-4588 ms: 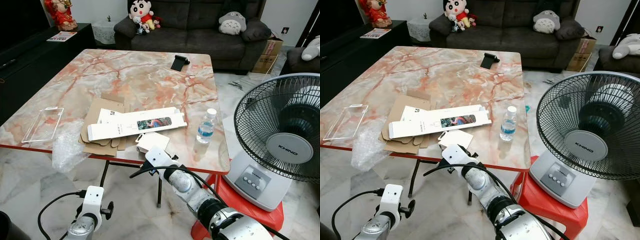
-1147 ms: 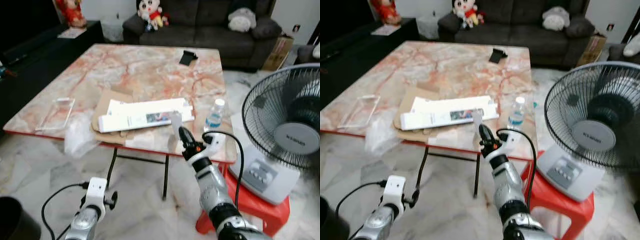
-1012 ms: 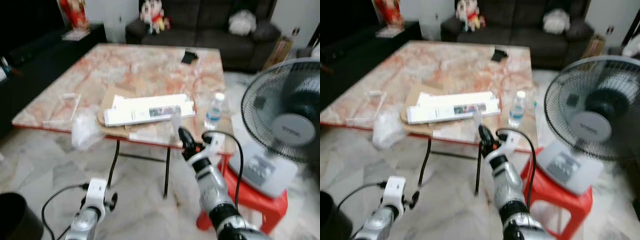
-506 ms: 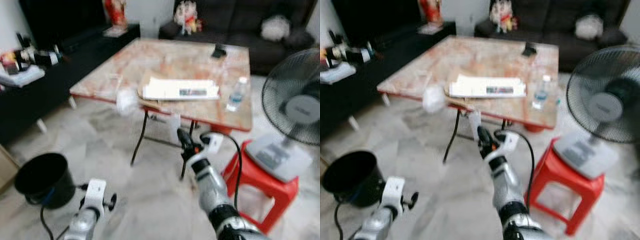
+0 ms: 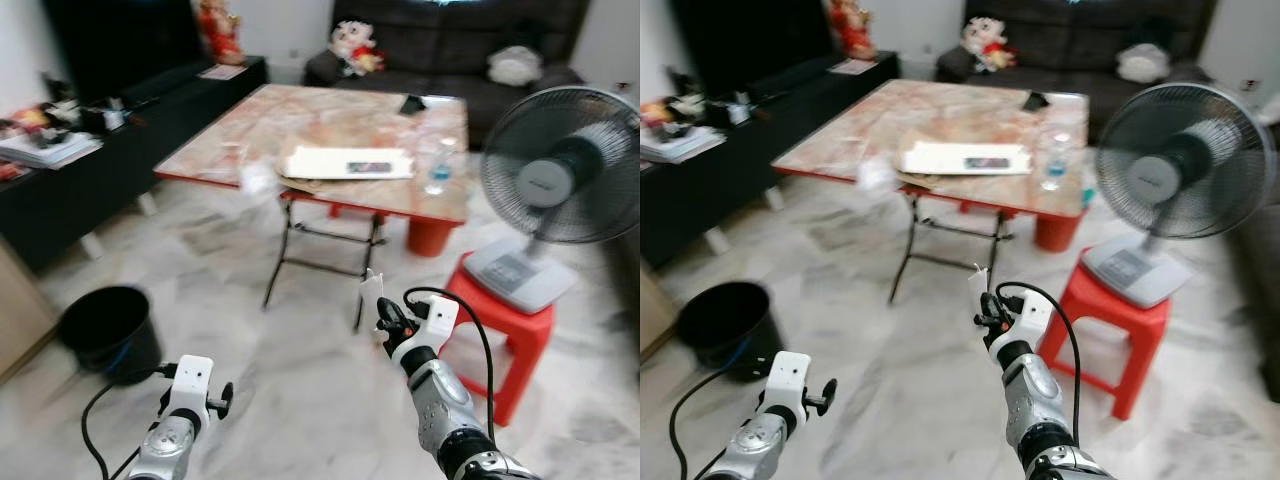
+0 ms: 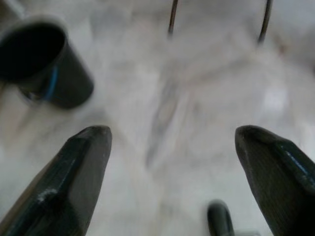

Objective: Picking trash to rubbish bin

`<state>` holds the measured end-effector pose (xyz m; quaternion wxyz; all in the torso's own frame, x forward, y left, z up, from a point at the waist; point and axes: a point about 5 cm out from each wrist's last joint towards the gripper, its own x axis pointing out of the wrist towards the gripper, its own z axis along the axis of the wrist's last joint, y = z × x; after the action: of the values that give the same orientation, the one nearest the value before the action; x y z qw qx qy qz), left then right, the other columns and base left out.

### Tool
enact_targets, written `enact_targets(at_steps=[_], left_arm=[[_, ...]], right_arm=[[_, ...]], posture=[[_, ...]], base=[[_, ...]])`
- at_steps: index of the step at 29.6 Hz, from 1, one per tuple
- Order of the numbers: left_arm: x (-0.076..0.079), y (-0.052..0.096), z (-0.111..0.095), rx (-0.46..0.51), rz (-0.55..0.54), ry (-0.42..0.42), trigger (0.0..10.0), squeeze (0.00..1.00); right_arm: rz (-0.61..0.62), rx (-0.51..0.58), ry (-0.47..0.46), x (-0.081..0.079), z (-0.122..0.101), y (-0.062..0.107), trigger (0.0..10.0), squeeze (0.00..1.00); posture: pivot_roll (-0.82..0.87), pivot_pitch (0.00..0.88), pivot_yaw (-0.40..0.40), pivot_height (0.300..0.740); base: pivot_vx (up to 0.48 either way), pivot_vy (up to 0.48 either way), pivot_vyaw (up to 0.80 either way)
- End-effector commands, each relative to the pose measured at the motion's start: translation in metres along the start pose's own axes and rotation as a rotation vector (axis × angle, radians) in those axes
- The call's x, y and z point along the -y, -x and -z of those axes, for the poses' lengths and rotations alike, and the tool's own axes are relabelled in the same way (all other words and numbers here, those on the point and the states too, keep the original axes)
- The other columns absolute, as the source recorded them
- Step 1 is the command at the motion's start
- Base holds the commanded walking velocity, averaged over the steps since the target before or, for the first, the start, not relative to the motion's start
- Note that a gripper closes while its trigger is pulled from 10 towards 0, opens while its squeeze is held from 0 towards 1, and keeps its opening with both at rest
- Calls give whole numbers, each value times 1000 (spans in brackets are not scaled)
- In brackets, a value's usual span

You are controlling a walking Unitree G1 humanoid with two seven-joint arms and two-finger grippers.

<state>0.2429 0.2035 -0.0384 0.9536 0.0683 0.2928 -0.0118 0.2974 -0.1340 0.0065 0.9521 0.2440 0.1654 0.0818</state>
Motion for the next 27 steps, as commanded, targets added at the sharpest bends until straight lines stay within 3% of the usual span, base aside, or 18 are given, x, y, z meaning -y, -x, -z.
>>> enact_targets(at_steps=[1,3,11,14,19,27], left_arm=[[-3,-2,-4,-2,-9,-18,10000,0],[-4,-1,-2,-8,-12,-15,10000,0],[-8,5,16,-85,-45,21,10000,0],[-9,6,20,-99,-55,34,10000,0],[-9,8,25,-123,-65,41,10000,0],[-8,9,26,-127,-61,40,10000,0]], right_arm=[[97,-79,29,17,12,10,10000,0],[118,-100,27,22,16,13,10000,0],[309,-331,88,56,60,53,10000,0],[336,-376,98,61,70,62,10000,0],[375,-446,134,65,85,76,10000,0],[383,-485,154,63,94,81,10000,0]], posture=[[-13,0,19,740],[-13,0,18,740],[-14,0,8,740],[-16,4,6,740],[-19,8,9,740],[-17,9,10,740]], base=[[0,0,0],[0,0,0],[0,0,0],[0,0,0],[0,0,800],[0,0,800]])
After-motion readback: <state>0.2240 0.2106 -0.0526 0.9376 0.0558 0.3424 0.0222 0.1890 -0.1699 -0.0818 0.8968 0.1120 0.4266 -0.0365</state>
